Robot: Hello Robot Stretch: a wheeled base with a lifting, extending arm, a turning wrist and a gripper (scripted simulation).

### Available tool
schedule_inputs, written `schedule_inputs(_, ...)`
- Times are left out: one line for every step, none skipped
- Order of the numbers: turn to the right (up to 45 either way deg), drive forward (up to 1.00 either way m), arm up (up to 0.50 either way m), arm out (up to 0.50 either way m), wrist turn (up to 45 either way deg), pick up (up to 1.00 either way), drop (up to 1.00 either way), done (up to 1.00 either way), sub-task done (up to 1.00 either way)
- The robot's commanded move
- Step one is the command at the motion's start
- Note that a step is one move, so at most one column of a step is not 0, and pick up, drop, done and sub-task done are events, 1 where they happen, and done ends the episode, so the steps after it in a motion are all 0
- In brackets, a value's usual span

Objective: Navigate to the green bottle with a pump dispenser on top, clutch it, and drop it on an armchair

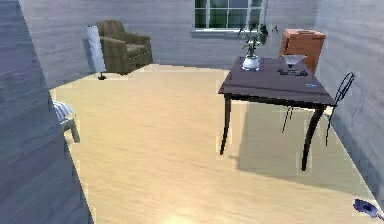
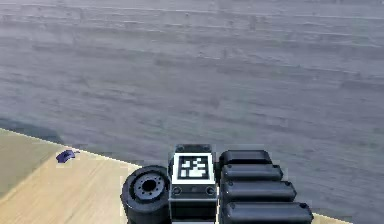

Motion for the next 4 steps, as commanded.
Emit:
schedule_inputs(0.0,0.65,0.0,0.0,0.0,0.0,0.0,0.0,0.0)
schedule_inputs(-12.0,0.0,0.0,0.0,0.0,0.0,0.0,0.0,0.0)
schedule_inputs(0.0,1.0,0.0,0.0,0.0,0.0,0.0,0.0,0.0)
schedule_inputs(0.0,1.0,0.0,0.0,0.0,0.0,0.0,0.0,0.0)
